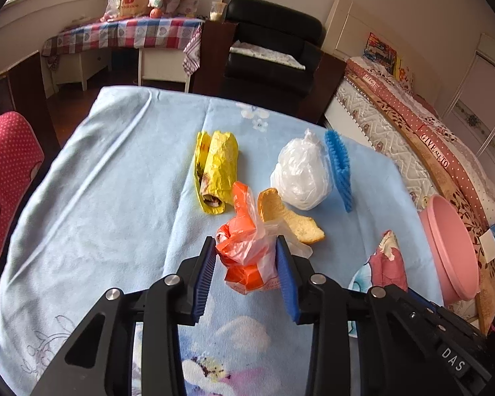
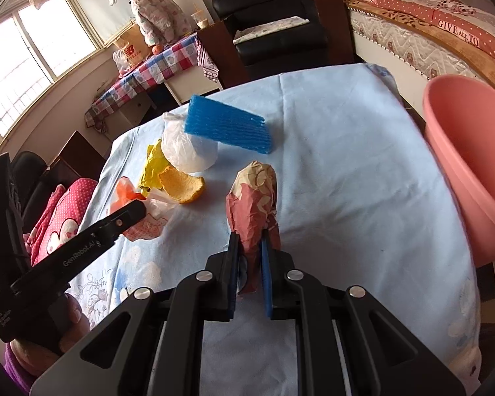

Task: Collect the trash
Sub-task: 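Carry the pink wrapper and orange bag over the pink bucket with both tools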

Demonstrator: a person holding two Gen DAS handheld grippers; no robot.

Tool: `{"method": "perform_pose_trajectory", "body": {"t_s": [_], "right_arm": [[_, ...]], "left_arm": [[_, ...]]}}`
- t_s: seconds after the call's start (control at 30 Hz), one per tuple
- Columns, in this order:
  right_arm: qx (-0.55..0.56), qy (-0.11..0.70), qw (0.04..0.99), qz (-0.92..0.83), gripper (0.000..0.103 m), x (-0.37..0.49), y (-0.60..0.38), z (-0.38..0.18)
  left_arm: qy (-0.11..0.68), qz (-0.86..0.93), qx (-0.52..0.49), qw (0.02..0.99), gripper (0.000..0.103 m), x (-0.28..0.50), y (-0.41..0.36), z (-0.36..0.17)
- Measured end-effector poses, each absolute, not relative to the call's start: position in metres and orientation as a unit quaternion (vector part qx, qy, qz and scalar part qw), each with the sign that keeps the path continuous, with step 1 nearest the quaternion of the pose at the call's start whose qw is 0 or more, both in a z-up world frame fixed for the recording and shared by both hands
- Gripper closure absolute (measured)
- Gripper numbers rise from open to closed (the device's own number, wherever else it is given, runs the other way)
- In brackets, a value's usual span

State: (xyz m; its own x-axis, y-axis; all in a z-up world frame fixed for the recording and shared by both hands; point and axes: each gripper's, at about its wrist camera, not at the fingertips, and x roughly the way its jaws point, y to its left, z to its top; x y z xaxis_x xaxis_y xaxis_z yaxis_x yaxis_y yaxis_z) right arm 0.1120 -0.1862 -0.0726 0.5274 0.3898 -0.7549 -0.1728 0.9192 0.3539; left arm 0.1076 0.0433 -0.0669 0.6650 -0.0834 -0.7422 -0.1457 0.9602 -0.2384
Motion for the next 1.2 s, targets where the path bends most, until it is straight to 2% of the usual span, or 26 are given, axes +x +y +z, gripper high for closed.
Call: {"method": "perform_pose_trajectory", "body": {"t_s": [0.4,1.2], "right_arm": [[0.125,0.415,0.89,0.139,0.09,0.095,-0.221,-0.051],[0.171,0.313,0.934,0.002,0.09,0.078,-0.355,-0.015]], "left_arm": [[0.345,-0.005,-0.093,0.934,0.067,0.078,0.009,-0.018],[0.298,-0.114,-0.031,0.947,0.067,0.091,-0.127,0.027]]}}
